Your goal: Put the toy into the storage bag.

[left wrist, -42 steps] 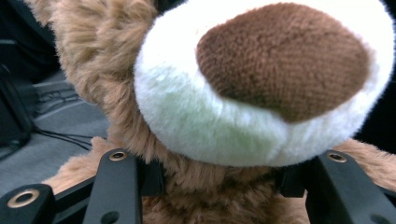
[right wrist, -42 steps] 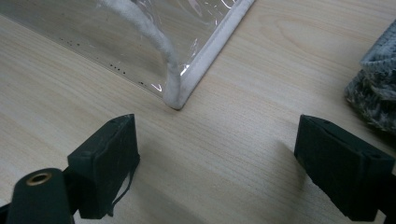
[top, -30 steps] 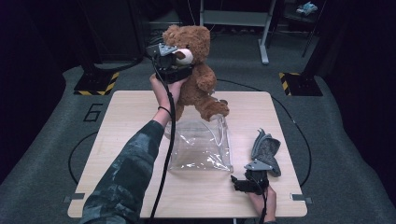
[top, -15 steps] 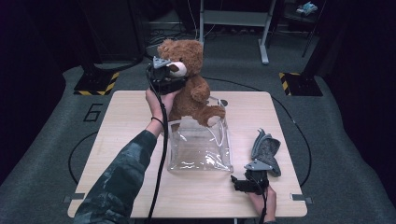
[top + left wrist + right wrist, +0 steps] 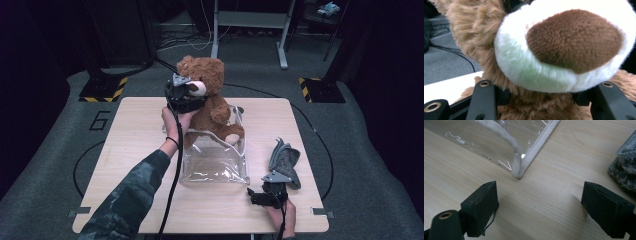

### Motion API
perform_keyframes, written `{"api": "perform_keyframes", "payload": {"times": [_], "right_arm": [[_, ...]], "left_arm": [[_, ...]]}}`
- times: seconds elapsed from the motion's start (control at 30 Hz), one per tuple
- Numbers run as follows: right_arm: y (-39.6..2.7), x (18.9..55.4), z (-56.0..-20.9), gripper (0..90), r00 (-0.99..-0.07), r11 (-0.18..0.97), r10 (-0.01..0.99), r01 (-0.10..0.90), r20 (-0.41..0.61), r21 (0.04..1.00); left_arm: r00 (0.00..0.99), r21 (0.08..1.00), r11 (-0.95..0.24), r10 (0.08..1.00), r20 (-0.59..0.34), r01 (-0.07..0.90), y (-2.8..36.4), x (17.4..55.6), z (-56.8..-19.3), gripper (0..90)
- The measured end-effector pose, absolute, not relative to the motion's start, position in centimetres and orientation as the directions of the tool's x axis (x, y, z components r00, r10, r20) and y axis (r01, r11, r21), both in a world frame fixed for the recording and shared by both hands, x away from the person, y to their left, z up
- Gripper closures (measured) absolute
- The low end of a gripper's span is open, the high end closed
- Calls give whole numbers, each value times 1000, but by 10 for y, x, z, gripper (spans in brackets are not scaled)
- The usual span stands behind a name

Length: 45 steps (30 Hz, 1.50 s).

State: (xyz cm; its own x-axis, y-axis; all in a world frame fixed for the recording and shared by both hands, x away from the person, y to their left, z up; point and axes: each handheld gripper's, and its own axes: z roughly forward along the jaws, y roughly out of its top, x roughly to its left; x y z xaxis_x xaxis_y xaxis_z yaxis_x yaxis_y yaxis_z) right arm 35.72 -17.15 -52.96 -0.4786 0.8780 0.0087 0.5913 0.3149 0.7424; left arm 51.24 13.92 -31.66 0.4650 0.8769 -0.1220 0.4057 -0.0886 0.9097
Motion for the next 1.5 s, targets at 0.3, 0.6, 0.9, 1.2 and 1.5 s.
{"api": "perform_keyframes", "payload": {"times": [0.3,0.6,0.9,1.2,1.5], "right_arm": [[-171,357,-530,131,-477,314,879,592,9,742],[-171,357,-530,131,-476,314,880,592,7,742],[-171,357,-529,132,-475,315,880,596,8,739],[-171,357,-529,132,-473,313,881,596,8,739],[-172,357,-529,133,-472,314,882,595,5,739]], "left_arm": [[458,883,-107,880,-130,456,131,506,-334,433],[467,848,-165,878,-106,504,124,496,-357,408],[519,838,-258,854,-35,481,122,483,-361,416],[548,843,-271,836,-33,464,131,475,-359,327],[537,860,-248,843,-36,446,160,465,-351,196]]}}
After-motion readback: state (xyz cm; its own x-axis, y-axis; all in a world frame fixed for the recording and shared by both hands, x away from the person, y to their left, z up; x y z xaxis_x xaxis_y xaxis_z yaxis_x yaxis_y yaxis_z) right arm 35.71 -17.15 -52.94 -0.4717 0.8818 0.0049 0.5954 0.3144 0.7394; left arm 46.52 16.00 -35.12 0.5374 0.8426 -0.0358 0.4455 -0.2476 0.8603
